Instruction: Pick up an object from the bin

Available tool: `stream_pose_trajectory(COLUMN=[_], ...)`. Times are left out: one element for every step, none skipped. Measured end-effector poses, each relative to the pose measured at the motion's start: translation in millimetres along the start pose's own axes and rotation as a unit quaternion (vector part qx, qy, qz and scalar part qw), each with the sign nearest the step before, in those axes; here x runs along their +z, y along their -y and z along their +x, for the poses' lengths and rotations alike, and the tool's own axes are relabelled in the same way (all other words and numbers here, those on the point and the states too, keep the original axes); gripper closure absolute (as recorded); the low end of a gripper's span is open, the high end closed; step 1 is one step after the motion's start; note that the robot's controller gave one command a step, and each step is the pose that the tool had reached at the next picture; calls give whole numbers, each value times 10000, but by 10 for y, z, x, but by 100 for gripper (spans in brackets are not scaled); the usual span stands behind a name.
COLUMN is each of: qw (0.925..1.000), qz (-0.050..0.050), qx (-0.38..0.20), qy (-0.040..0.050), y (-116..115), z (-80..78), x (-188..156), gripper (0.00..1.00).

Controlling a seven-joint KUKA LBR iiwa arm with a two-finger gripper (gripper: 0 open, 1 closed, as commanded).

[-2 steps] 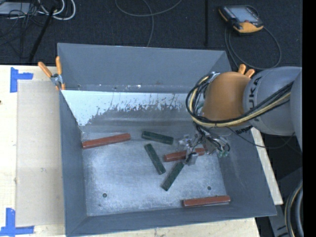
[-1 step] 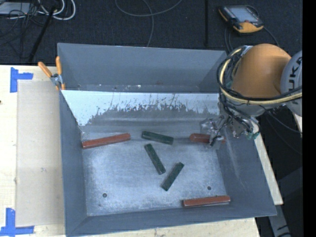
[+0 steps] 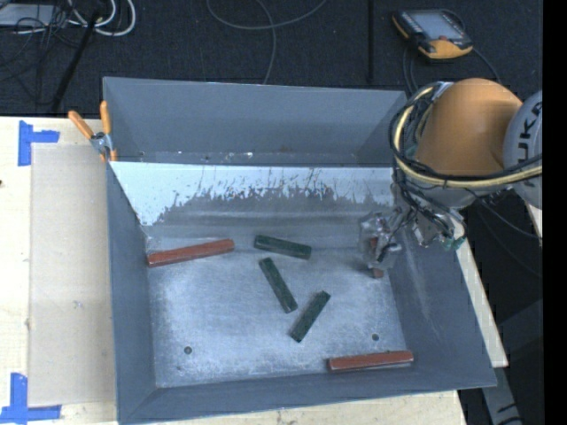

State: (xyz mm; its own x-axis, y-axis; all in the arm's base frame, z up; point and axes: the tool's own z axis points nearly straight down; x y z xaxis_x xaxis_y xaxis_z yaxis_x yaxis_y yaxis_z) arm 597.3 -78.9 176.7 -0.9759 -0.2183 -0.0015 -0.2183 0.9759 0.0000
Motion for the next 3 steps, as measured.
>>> stream_pose_trajectory(qw=[10000, 10000, 9999], qz=[1, 1, 12], qx=[-3, -4, -136], qy=[0, 0, 21], y=[0, 0, 12], z=[0, 0, 70], x=[0, 0, 536], gripper=[0, 0, 0])
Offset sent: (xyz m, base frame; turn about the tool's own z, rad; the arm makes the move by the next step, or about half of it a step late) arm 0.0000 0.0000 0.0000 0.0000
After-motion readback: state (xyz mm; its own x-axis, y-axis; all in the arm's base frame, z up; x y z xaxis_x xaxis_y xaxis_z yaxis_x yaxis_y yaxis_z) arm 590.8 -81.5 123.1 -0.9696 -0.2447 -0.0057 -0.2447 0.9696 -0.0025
